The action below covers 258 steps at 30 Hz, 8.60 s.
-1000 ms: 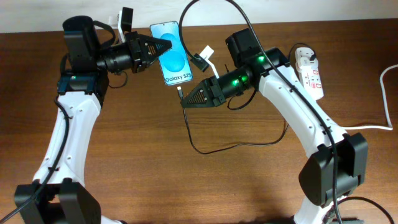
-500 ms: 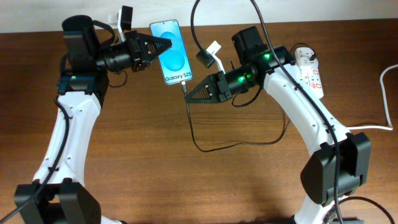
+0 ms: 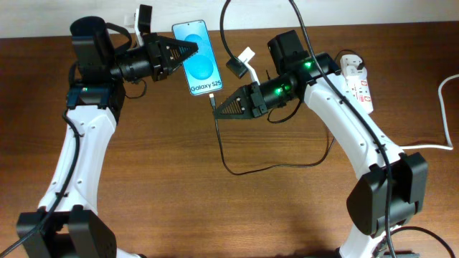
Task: Plug charger to phone and switch on socket
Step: 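Push the USB-C plug up into the phone's bottom port with the right gripper, then release the plug and pull the right gripper back to the right, then lower the phone flat onto the table with the left gripper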
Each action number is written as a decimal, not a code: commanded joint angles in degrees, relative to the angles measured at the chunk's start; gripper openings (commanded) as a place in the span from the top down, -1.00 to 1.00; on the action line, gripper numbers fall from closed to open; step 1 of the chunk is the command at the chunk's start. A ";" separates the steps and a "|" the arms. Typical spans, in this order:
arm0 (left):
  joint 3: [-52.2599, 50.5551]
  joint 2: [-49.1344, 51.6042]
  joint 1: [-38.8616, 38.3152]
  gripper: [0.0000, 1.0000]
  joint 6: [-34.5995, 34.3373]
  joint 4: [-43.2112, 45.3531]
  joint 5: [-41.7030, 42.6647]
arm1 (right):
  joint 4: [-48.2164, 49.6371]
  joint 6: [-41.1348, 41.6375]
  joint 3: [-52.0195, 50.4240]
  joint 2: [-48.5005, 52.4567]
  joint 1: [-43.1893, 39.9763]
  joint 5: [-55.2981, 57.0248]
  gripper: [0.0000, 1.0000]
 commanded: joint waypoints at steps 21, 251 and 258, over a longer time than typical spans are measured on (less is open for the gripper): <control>0.57 0.17 -1.11 1.00 -0.09 0.55 1.27 | 0.42 -0.35 0.20 0.42 0.00 -3.43 0.92; 0.55 30.32 -11.08 0.13 32.96 -26.97 -36.61 | -25.81 -3.06 3.58 -4.55 -27.80 31.56 -0.95; 0.55 30.32 -11.08 0.13 32.94 -28.44 -40.22 | -25.79 -3.04 3.58 -4.55 -27.80 31.58 -0.94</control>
